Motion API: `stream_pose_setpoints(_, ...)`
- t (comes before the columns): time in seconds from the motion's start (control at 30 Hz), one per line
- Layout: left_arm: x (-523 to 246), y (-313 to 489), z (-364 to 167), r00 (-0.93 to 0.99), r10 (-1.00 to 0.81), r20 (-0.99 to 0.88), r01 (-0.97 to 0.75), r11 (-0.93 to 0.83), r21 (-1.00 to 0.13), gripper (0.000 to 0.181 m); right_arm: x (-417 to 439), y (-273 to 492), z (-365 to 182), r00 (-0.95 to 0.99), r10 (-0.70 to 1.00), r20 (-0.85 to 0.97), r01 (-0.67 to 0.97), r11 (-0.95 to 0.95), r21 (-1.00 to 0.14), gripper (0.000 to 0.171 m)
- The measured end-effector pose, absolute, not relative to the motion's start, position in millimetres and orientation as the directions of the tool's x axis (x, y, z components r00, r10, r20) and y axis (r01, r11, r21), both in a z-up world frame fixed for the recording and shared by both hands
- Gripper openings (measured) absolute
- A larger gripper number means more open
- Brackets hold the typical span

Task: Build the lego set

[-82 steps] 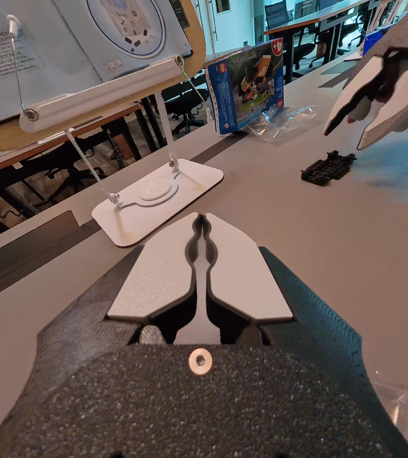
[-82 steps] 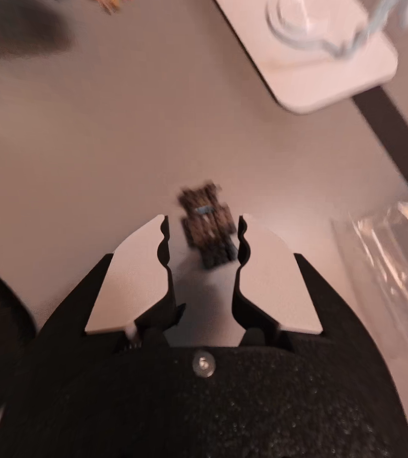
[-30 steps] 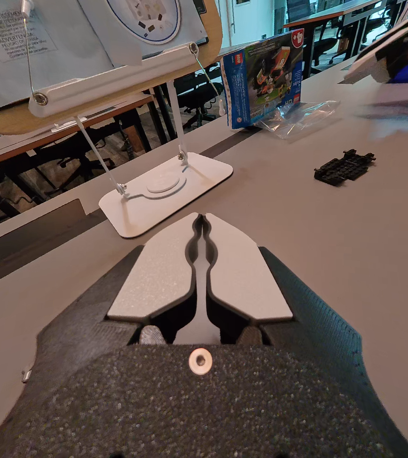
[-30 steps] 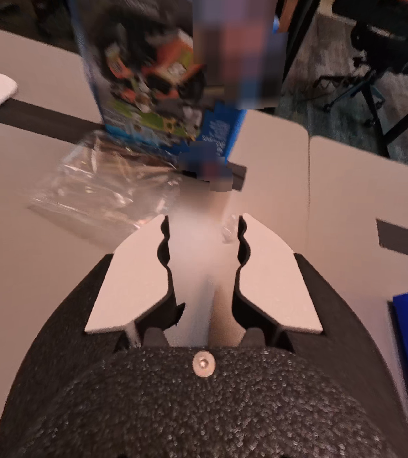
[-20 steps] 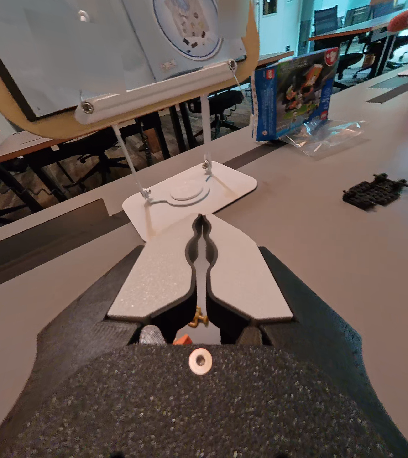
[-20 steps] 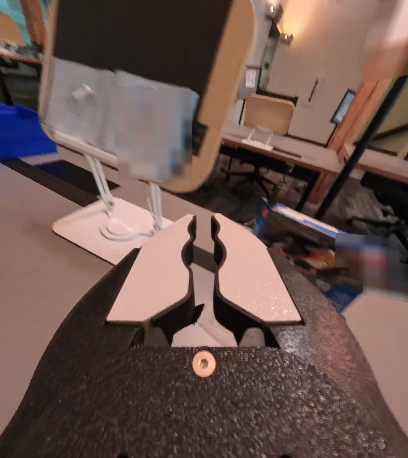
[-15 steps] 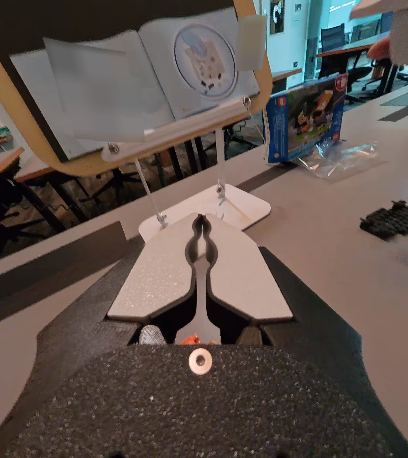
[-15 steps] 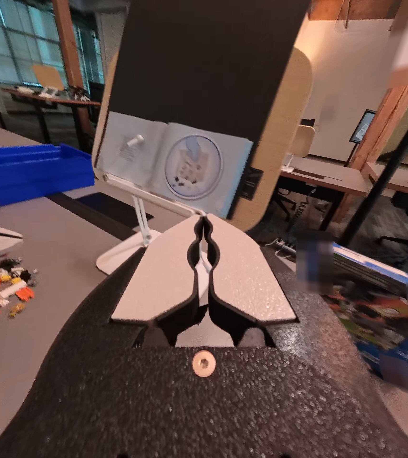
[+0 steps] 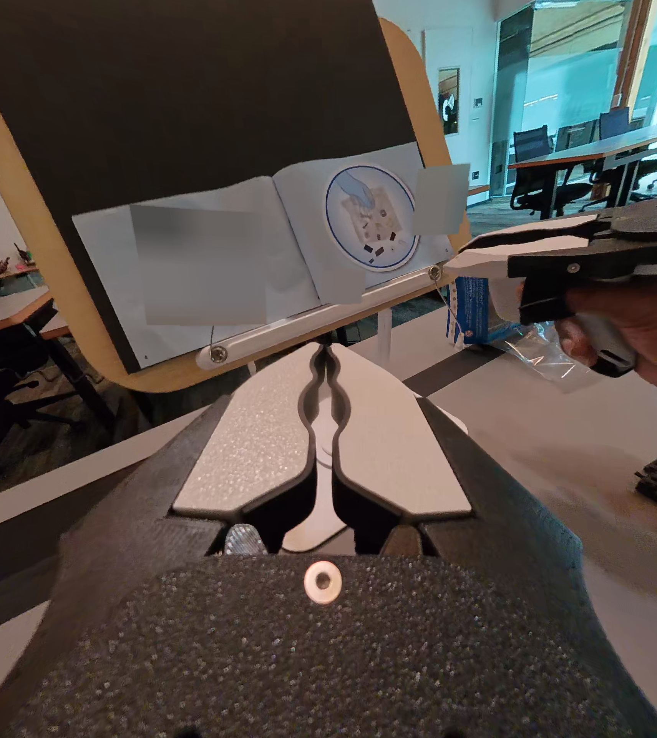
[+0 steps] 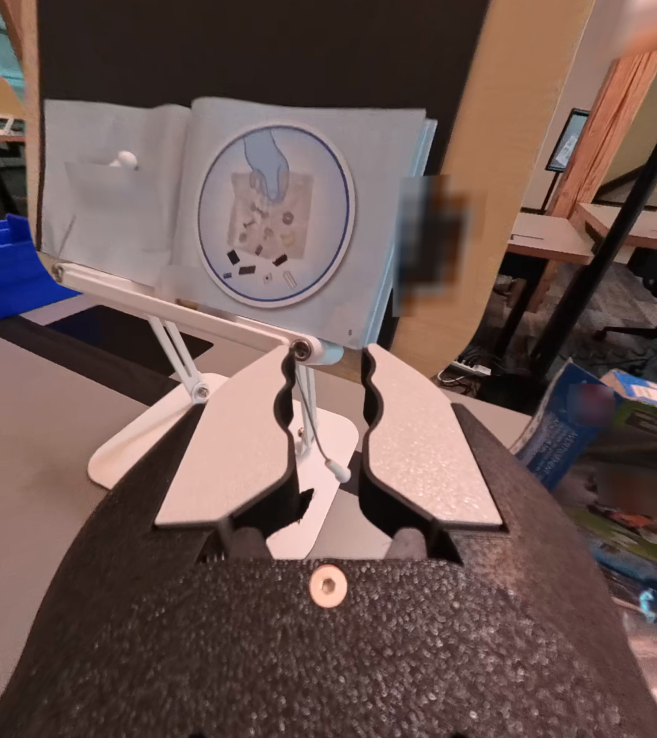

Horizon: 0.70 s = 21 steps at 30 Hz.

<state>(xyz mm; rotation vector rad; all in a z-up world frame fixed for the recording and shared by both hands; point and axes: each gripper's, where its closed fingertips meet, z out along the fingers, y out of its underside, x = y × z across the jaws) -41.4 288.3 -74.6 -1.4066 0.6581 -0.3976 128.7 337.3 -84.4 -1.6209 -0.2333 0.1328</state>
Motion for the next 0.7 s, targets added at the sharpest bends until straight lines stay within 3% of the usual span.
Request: stream_pose_setpoints(0.7,-45.6,296.8,-113.4,0.750,-0.635,-0.187,-0.170,0.088,-0.982,0.000,126.5,342.1,-81.3,0.960,0.279,0.015,0.005,0.038,-0.999,0.028)
